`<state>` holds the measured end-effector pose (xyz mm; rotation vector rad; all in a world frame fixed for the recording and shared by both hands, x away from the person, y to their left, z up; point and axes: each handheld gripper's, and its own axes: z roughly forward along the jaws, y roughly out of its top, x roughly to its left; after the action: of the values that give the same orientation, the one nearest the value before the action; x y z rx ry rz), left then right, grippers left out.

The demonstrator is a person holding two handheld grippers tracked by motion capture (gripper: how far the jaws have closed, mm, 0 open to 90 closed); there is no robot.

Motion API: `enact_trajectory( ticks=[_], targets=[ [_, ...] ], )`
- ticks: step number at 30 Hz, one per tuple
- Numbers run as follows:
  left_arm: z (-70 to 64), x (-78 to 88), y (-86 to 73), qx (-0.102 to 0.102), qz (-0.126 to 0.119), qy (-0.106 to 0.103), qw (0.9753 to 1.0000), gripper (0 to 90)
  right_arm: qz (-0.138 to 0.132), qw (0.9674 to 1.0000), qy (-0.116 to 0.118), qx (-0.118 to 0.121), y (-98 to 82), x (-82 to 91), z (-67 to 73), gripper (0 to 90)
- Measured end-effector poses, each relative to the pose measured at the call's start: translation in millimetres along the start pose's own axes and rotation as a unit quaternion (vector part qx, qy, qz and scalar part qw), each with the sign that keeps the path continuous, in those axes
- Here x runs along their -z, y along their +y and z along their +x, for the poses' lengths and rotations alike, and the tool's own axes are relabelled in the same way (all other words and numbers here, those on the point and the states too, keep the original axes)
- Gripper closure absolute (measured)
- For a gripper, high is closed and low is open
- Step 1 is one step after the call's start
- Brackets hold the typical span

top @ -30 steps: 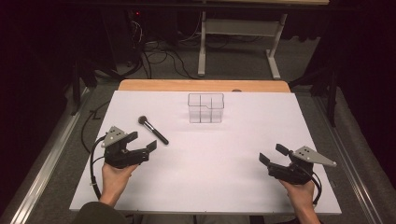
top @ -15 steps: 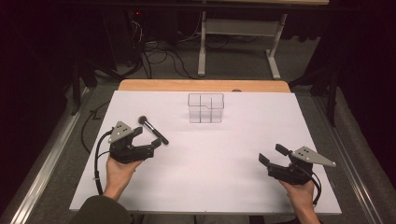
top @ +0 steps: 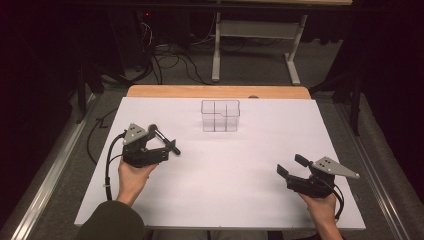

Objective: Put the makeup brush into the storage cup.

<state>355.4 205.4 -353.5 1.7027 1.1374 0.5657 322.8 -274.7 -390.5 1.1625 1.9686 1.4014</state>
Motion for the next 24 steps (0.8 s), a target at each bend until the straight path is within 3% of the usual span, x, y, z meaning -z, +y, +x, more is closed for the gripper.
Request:
enact_trajectory(
  ticks=[24],
  targets=[
    [6.4,-19.5,11.9,0.010,0.010,0.006,0.9999,20.5,0.000,1.0000,0.002,-0.001,-0.3,-0.4,0.0,22.3]
  ],
)
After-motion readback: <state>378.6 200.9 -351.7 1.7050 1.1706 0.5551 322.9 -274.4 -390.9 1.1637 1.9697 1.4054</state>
